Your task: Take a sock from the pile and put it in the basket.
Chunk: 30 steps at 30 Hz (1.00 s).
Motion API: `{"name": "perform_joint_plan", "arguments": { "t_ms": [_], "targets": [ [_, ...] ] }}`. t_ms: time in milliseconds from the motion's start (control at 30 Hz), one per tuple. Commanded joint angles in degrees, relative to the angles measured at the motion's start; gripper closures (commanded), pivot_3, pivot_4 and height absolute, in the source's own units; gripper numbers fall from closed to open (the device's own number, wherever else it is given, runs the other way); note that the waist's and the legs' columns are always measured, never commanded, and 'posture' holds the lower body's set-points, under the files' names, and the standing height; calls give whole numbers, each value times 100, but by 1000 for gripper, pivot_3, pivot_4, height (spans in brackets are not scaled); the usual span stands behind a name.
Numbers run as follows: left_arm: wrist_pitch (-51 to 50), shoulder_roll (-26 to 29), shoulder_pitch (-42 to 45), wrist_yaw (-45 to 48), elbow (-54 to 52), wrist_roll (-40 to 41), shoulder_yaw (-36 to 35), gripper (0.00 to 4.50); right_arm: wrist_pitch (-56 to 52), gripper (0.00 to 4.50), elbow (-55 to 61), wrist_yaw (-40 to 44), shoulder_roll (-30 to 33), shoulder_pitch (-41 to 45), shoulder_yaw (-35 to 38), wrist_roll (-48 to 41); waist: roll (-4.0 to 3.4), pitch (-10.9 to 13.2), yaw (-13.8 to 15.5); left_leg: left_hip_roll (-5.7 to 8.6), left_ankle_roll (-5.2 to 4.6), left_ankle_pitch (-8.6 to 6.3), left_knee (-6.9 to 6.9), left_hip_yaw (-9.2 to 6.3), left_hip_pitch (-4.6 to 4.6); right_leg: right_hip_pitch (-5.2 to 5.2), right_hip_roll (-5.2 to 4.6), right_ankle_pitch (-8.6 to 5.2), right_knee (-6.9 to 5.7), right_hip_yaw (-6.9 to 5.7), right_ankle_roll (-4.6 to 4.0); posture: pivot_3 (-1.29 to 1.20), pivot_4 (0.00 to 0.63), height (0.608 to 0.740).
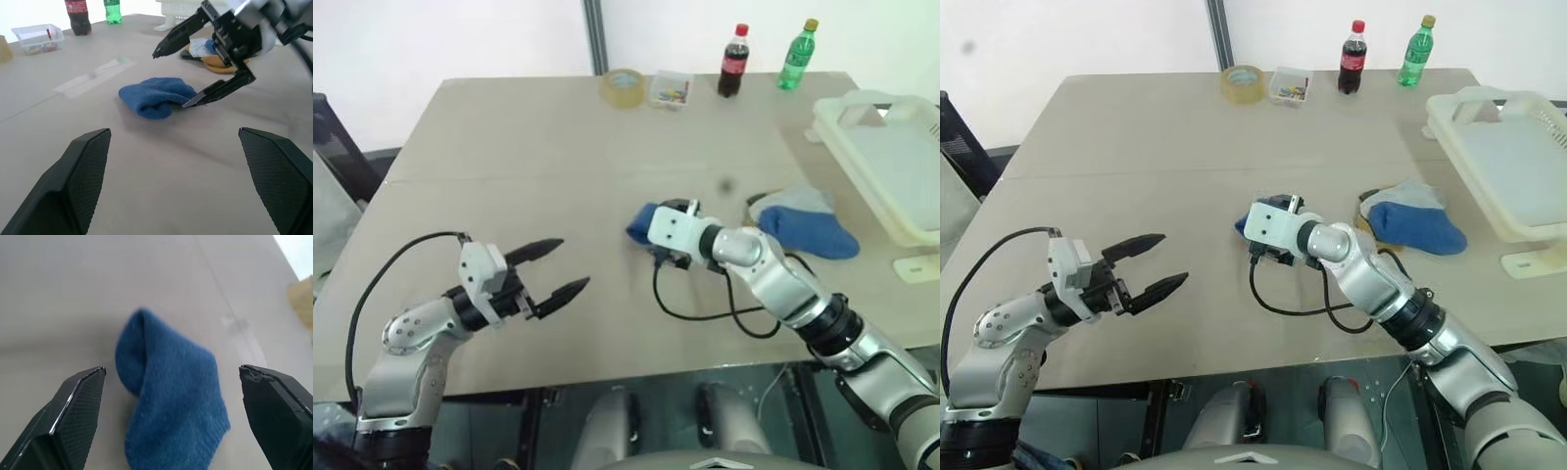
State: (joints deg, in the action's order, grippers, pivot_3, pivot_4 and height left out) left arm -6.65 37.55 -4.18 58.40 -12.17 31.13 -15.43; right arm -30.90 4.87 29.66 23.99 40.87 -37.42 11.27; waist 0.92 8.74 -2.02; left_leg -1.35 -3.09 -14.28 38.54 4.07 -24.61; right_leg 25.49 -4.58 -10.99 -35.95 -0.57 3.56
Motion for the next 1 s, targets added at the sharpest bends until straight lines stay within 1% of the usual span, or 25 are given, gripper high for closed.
{"name": "perform_joint_plan", "arguments": {
  "t_ms": [33,167,200,233,267,300,333,367,433,467,633,733,833,900,967,1000],
  "targets": [
    [171,7,-51,-30,-148,28,-195,0,83,42,-76,18,-94,60,78,330,0,0,7,0,1,0,0,0,-1,0,0,0,0,0,0,0,150,740],
    [233,11,-78,-20,-93,27,-213,0,-83,42,-248,-66,-248,-12,103,656,0,0,-7,0,1,1,0,0,0,0,0,0,0,0,0,0,150,740],
    [247,10,-78,-17,-80,24,-209,0,-122,594,-244,-98,-286,-45,144,712,0,0,-8,0,1,1,0,0,2,0,0,0,-1,0,0,0,150,740],
    [258,11,-75,-14,-65,23,-207,0,-136,863,-224,-93,-305,-74,182,744,0,0,-6,0,1,1,0,0,1,0,0,0,-1,0,0,0,150,740],
    [263,15,-76,-8,-57,27,-211,0,-156,1460,-182,-85,-320,-102,226,762,0,0,-5,0,1,1,0,0,1,0,0,0,-1,0,0,0,150,740],
    [268,20,-75,-5,-51,30,-212,0,-173,1788,-139,-74,-322,-121,263,790,0,0,0,0,1,1,0,0,1,0,0,0,-1,0,0,0,150,740],
    [272,23,-73,-3,-45,33,-212,0,-185,2335,-108,-64,-315,-134,290,823,0,0,2,0,1,1,0,0,0,0,0,0,-1,0,0,0,150,740],
    [277,24,-69,-1,-37,33,-208,0,-200,2755,-93,-64,-295,-144,306,869,0,0,2,0,1,1,0,0,0,0,0,0,-1,0,0,0,150,740],
    [284,27,-42,2,-12,33,-193,0,-181,3783,-112,-59,-229,-152,312,979,0,0,2,0,1,1,0,1,0,0,0,0,-1,0,0,0,150,740],
    [288,27,-30,5,0,34,-185,0,-146,4421,-132,-61,-185,-151,302,1060,0,0,2,0,1,1,0,1,0,0,0,0,-1,0,0,0,150,740],
    [311,14,40,22,62,28,-147,0,153,4421,-308,-226,54,-47,269,1600,0,0,-1,1,2,1,0,2,1,0,0,0,-1,-1,0,0,150,740],
    [333,0,85,35,113,8,-117,0,604,4421,-457,-531,-83,117,497,1632,0,0,-3,1,2,1,0,4,2,0,0,0,-1,0,0,0,150,740],
    [358,-19,147,40,178,-13,-76,0,1270,4421,-412,-655,-478,460,794,1299,-1,1,-44,1,3,1,0,4,1,1,1,0,-2,0,0,0,150,740],
    [374,-34,186,44,215,-33,-50,0,1607,4421,-316,-748,-920,719,1173,866,-2,2,-54,-2,4,2,0,3,3,3,6,0,-6,2,0,0,150,740],
    [390,-42,207,56,238,-43,-42,0,1428,4421,-183,-956,-1507,942,1797,316,-1,1,-47,-6,6,3,0,2,3,4,9,0,-9,2,0,0,150,740],
    [396,-46,213,61,245,-46,-42,0,1352,4421,-161,-1011,-1647,1018,1989,204,-1,1,-35,-7,6,3,-1,0,2,4,10,1,-10,1,0,0,150,740]
  ]
}}
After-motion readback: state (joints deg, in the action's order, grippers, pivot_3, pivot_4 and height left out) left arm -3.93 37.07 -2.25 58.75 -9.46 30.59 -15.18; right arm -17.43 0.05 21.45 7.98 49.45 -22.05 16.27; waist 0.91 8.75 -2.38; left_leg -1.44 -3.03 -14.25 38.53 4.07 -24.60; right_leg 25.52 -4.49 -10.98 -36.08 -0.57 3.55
